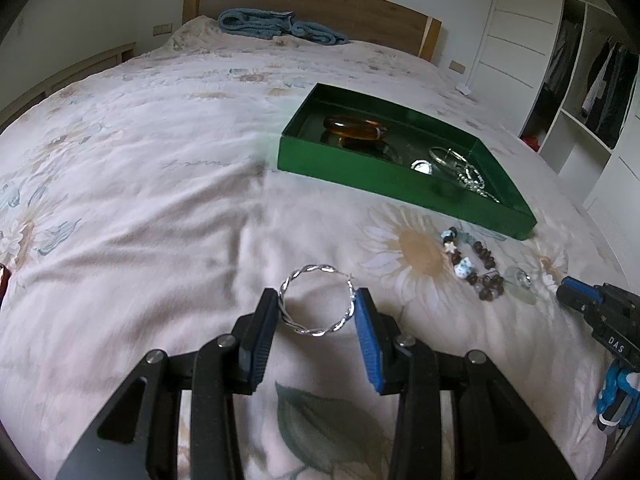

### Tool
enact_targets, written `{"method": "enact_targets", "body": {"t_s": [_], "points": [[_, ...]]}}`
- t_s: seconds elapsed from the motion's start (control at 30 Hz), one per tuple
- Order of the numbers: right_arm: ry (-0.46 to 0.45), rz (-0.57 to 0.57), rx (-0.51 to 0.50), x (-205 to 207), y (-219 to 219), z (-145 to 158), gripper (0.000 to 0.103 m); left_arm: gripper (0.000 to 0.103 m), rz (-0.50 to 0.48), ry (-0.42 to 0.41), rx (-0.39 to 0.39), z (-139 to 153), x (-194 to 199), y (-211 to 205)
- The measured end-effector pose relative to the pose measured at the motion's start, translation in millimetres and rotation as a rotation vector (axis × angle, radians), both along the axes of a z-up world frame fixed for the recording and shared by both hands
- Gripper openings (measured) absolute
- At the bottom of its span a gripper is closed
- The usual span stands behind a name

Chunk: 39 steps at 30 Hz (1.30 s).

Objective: Organize jewelry
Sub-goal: 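Carry the hoop and ring into the green tray and open both tools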

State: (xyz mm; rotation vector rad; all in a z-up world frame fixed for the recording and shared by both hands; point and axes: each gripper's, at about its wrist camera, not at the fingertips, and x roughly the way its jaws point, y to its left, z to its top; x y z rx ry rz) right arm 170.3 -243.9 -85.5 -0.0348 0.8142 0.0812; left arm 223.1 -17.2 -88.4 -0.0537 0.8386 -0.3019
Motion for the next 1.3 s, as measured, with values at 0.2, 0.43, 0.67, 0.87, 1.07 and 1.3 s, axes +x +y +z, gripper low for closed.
{"method": "enact_targets", "body": {"t_s": [0.2, 0.43, 0.67, 0.87, 1.07, 1.3], "points": [[-0.022, -0.003, -0.003, -9.2, 1.1, 12.1, 0.019, 0.036, -0.001, -0.012, -0.011, 8.4, -9.8, 4.1], [-0.046, 0.0, -0.011, -14.1, 2.5, 24.4, 0.018, 0.036, -0.005, -0.036, -0.023, 22.6, -16.1, 7.2], [-0.085, 0.009, -0.024, -7.4, 4.0, 43.6, 0.019, 0.036, -0.014, -0.073, -0.033, 43.1, -10.6, 3.7], [-0.134, 0.016, -0.031, 5.1, 3.8, 66.5, 0.019, 0.036, -0.026, -0.103, -0.047, 61.7, 1.9, -4.9], [-0.177, 0.017, -0.033, 29.5, 2.1, 88.7, 0.019, 0.036, -0.045, -0.126, -0.062, 77.8, 21.8, -20.9], [-0.208, 0.0, 0.007, 71.8, -2.6, 102.4, 0.019, 0.036, -0.08, -0.131, -0.063, 85.0, 54.4, -51.5]]}}
